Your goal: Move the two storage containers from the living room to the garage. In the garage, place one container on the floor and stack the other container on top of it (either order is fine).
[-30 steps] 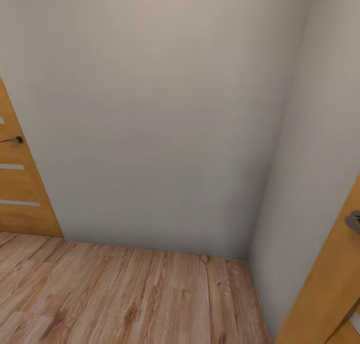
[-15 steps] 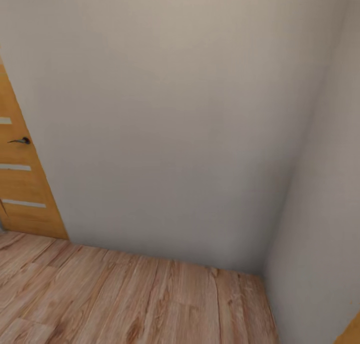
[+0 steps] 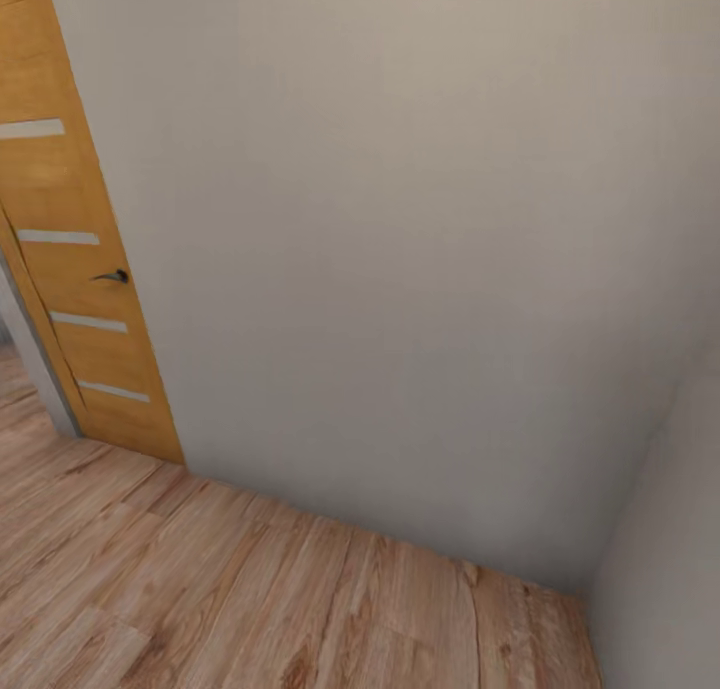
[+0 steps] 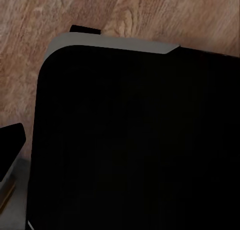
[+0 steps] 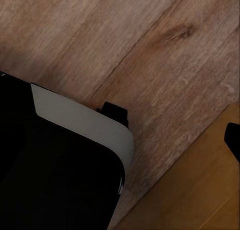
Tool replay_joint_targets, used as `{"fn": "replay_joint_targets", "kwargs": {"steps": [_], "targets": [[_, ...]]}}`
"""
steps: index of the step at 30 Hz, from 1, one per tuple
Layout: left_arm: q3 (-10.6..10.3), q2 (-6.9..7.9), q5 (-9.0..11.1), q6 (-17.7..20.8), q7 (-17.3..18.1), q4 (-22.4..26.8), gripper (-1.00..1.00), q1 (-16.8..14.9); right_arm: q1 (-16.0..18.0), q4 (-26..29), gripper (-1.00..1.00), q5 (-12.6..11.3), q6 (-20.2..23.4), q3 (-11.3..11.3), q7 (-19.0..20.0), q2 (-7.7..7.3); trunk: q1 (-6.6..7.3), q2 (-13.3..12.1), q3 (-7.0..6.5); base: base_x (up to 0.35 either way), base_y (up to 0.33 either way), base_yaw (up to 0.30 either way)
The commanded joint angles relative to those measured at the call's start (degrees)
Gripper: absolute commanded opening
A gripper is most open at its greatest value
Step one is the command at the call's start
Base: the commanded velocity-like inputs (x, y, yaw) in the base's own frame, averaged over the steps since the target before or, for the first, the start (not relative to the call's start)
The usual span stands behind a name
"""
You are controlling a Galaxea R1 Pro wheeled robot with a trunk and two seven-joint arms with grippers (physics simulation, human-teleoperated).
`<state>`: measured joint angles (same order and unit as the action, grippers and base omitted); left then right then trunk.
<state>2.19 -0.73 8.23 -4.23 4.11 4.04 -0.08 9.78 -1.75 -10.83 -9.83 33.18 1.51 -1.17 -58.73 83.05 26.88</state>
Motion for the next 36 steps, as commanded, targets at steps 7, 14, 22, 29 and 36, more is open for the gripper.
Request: {"fn": "replay_joint_targets", "kwargs": {"steps": [7, 14, 22, 29, 36], "targets": [[0.23, -0.01, 0.47, -0.08, 0.29, 0.00, 1.00, -0.01, 0.06, -0.18, 1.00, -0.68, -0.45, 0.41, 0.16, 0.02, 0.00, 0.03, 0.05, 0.008, 0.000, 0.300], [0.26, -0.05, 0.47, -0.08, 0.30, 0.00, 1.00, -0.01, 0.06, -0.18, 1.00, -0.68, -0.53, 0.23, 0.16, 0.02, 0.00, 0.03, 0.05, 0.000, 0.000, 0.300], [0.21, -0.09, 0.47, -0.08, 0.36, 0.00, 1.00, -0.01, 0.06, -0.18, 1.00, -0.68, -0.54, 0.22, 0.16, 0.02, 0.00, 0.03, 0.05, 0.020, 0.000, 0.300], [0.18, -0.06, 0.47, -0.08, 0.36, 0.00, 1.00, -0.01, 0.06, -0.18, 1.00, -0.68, -0.54, 0.22, 0.16, -0.02, 0.00, 0.03, 0.05, 0.231, 0.000, 0.300], [0.18, -0.06, 0.47, -0.08, 0.36, 0.00, 1.00, -0.01, 0.06, -0.18, 1.00, -0.68, -0.54, 0.22, 0.16, 0.00, 0.00, 0.03, 0.05, 0.290, 0.000, 0.300]]}}
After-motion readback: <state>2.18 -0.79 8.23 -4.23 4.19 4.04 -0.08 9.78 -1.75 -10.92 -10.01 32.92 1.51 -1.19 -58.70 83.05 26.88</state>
